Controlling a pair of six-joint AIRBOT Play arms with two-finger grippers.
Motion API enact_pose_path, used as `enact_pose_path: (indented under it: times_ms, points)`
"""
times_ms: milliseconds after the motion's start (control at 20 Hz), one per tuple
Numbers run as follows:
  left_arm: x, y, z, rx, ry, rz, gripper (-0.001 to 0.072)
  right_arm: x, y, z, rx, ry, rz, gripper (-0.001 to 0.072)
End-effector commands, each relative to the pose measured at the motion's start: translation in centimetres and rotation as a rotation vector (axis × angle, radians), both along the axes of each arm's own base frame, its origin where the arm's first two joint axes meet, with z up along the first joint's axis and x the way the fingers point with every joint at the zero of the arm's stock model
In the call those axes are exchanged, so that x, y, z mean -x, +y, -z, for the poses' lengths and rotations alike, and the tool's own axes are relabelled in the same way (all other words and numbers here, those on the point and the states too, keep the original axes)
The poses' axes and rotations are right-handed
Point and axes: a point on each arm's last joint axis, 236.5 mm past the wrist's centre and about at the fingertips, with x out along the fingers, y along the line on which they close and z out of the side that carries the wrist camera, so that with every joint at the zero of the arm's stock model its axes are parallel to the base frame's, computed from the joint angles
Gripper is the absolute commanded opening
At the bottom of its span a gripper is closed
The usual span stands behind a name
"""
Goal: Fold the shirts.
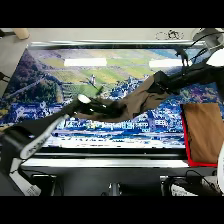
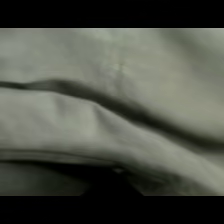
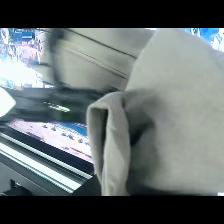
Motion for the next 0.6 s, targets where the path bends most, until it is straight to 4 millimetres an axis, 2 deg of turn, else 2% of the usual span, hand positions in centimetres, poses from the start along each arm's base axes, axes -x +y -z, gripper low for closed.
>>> enact_pose_path:
  times_ms: [0,50,100,200,250,350,450,550]
  points:
    - [1.1,-4.5,0.0,0.112,0.01,-0.034,0.0022,1.6,-1.3,-1.1,0.068,-0.012,0.02,0.0021]
    - [-0.2,-3.1,-0.5,0.093,-0.028,-0.041,0.0021,1.2,-1.1,-0.7,0.061,-0.004,0.028,0.002]
    - [-2.3,-0.7,-1.5,0.061,-0.091,-0.054,0.0021,0.6,-0.5,-0.2,0.057,-0.005,0.025,0.002]
    - [-7.1,6.1,-5.0,-0.016,-0.211,-0.126,0.0021,-0.9,2.4,1.7,0.047,-0.004,-0.012,0.002]
    - [-9.5,10.5,-7.6,-0.054,-0.283,-0.176,0.0021,-1.7,4.5,3.0,0.04,0.002,-0.03,0.002]
    - [-12.5,19.1,-14.2,-0.107,-0.428,-0.293,0.0022,-3.2,10.3,6.7,-0.008,0.032,-0.059,0.0021]
    - [-12.9,26.4,-21.7,-0.116,-0.562,-0.413,0.0022,-4.0,16.5,10.5,-0.101,0.082,-0.07,0.0022]
    - [-10.8,30.8,-28.8,-0.106,-0.679,-0.503,0.0022,-4.1,22.8,14.4,-0.244,0.178,-0.044,0.0023]
